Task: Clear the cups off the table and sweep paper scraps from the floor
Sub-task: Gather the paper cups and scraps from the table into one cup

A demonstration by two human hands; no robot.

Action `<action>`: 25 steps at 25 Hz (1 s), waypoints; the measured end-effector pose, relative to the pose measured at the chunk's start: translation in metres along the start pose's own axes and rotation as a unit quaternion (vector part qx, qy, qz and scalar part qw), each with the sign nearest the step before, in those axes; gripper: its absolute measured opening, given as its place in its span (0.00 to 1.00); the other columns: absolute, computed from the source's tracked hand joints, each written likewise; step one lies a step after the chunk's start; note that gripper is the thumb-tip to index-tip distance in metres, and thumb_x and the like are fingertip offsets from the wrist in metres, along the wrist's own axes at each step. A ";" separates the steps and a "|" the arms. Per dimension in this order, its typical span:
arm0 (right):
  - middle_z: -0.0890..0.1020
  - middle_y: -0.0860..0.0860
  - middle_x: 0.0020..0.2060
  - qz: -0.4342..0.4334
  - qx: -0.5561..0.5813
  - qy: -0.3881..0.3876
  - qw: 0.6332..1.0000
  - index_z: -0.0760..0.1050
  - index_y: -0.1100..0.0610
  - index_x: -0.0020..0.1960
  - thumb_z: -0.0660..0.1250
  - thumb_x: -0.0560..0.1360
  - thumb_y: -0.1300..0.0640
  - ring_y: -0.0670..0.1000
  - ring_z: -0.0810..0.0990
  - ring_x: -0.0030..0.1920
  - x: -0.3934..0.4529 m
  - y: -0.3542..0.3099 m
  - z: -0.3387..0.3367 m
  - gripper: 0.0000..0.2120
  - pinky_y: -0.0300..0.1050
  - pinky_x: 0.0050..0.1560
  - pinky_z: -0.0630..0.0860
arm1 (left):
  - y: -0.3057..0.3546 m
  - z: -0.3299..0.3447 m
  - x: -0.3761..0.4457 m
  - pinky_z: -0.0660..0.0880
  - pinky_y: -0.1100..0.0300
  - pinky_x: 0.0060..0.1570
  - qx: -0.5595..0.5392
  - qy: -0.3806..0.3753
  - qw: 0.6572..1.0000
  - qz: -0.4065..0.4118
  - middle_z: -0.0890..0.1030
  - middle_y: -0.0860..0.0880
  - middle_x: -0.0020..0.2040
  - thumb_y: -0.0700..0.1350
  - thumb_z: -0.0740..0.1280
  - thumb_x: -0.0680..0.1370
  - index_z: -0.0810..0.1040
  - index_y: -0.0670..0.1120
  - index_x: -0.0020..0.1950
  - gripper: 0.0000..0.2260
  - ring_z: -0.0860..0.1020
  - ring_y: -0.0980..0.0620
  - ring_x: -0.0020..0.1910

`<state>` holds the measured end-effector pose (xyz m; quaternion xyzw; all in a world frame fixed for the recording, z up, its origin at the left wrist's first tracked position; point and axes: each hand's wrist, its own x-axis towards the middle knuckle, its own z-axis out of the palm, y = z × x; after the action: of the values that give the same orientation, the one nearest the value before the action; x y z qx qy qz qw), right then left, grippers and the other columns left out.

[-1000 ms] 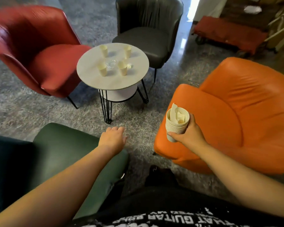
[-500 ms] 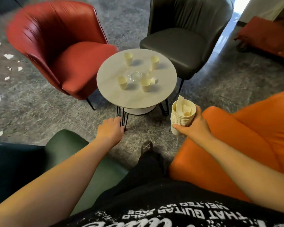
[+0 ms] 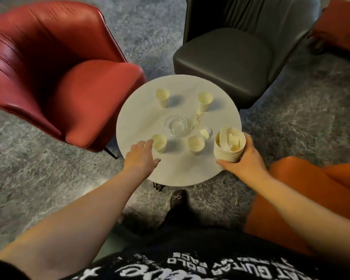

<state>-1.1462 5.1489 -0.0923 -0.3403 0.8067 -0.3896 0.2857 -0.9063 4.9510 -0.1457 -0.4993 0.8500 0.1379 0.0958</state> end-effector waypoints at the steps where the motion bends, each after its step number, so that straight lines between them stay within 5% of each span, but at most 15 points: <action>1: 0.74 0.40 0.55 0.005 -0.003 0.002 1.000 0.61 0.43 0.68 0.81 0.59 0.51 0.43 0.73 0.55 0.016 -0.005 0.004 0.44 0.41 0.52 0.69 | -0.004 0.001 0.018 0.69 0.46 0.59 0.006 -0.010 1.000 0.006 0.66 0.46 0.70 0.57 0.70 0.74 0.58 0.52 0.75 0.34 0.66 0.42 0.66; 8: 0.73 0.35 0.51 0.065 0.005 0.011 0.998 0.60 0.40 0.67 0.81 0.60 0.51 0.43 0.74 0.54 0.090 0.010 0.021 0.43 0.39 0.51 0.71 | 0.001 0.042 0.103 0.69 0.43 0.62 -0.009 -0.125 0.992 0.008 0.50 0.47 0.78 0.54 0.75 0.70 0.52 0.59 0.76 0.43 0.57 0.40 0.73; 12: 0.72 0.31 0.50 0.087 0.003 -0.007 0.996 0.58 0.35 0.62 0.81 0.60 0.51 0.42 0.74 0.54 0.114 0.029 0.023 0.42 0.37 0.50 0.71 | 0.010 0.065 0.119 0.70 0.46 0.61 -0.043 -0.160 0.986 -0.017 0.54 0.45 0.75 0.44 0.72 0.74 0.57 0.58 0.75 0.35 0.61 0.39 0.69; 15: 0.71 0.34 0.51 0.083 -0.003 -0.029 0.996 0.59 0.39 0.65 0.80 0.60 0.51 0.42 0.73 0.54 0.132 0.037 0.020 0.41 0.31 0.47 0.69 | 0.026 0.058 0.121 0.71 0.49 0.57 -0.089 -0.125 0.987 -0.048 0.63 0.44 0.68 0.45 0.70 0.74 0.60 0.56 0.73 0.31 0.68 0.41 0.63; 20: 0.70 0.29 0.48 0.077 -0.002 -0.060 0.995 0.59 0.37 0.63 0.81 0.60 0.51 0.40 0.72 0.52 0.153 0.039 0.007 0.41 0.23 0.39 0.67 | 0.085 0.028 0.087 0.75 0.53 0.45 -0.218 0.092 0.971 0.041 0.70 0.46 0.60 0.53 0.73 0.70 0.60 0.55 0.75 0.36 0.74 0.44 0.54; 22: 0.70 0.28 0.48 0.075 0.007 -0.069 0.995 0.58 0.35 0.61 0.81 0.60 0.52 0.38 0.72 0.51 0.159 0.041 0.000 0.41 0.21 0.38 0.67 | 0.110 0.029 0.076 0.76 0.52 0.44 -0.214 0.096 0.969 0.079 0.70 0.46 0.58 0.54 0.72 0.70 0.59 0.55 0.75 0.37 0.75 0.44 0.54; 25: 0.71 0.29 0.48 0.076 0.020 -0.085 0.993 0.58 0.35 0.61 0.81 0.60 0.54 0.33 0.74 0.47 0.163 0.049 -0.009 0.42 0.20 0.39 0.68 | 0.133 0.046 0.080 0.76 0.49 0.50 -0.143 0.000 0.987 0.074 0.68 0.48 0.63 0.55 0.71 0.72 0.56 0.55 0.77 0.38 0.71 0.45 0.60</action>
<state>-1.2677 5.0496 -0.1592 -0.3039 0.7951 -0.3527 0.3886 -1.0600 4.9618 -0.1950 -0.4440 0.8560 0.2647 0.0126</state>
